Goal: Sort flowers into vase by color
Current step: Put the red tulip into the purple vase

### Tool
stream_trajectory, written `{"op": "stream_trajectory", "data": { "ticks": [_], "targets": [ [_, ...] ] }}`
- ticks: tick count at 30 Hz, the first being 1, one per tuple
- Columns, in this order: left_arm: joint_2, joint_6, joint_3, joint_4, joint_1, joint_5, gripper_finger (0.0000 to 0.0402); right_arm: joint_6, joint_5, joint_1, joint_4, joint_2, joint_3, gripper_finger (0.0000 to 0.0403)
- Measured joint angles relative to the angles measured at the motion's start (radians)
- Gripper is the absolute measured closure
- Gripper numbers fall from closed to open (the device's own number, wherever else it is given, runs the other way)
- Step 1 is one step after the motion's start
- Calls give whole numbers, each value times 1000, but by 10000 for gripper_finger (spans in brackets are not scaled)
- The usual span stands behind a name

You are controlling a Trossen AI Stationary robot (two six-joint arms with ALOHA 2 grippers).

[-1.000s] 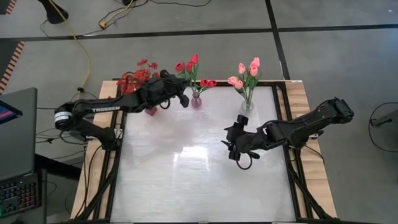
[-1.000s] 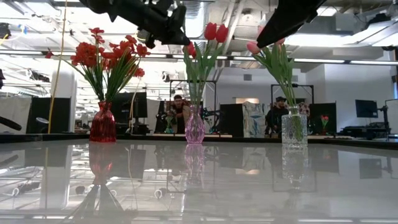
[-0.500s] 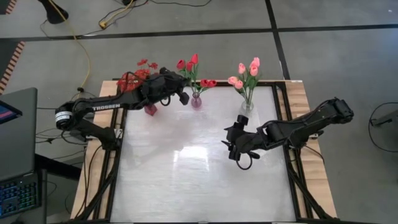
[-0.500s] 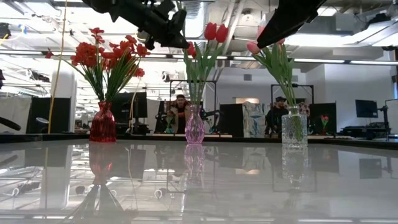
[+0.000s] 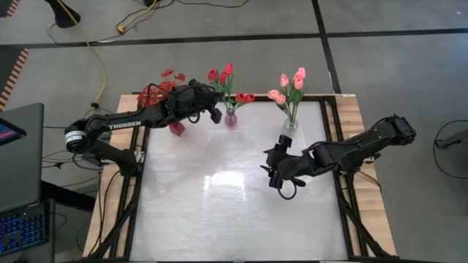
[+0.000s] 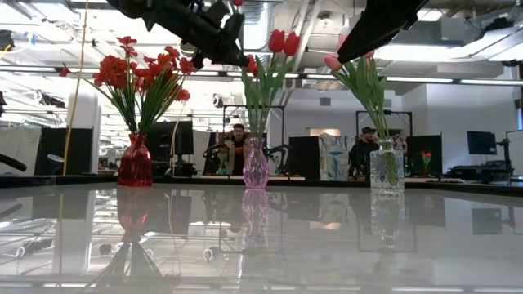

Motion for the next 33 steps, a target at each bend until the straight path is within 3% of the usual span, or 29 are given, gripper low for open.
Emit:
{"op": "stream_trajectory", "data": {
  "ticks": [14, 33],
  "targets": [
    [97, 2, 0, 65, 11, 16, 401, 7, -1, 0, -18, 0, 0, 132],
    [113, -24, -5, -8, 14, 24, 401, 7, -1, -5, -16, 0, 0, 132]
  ]
}}
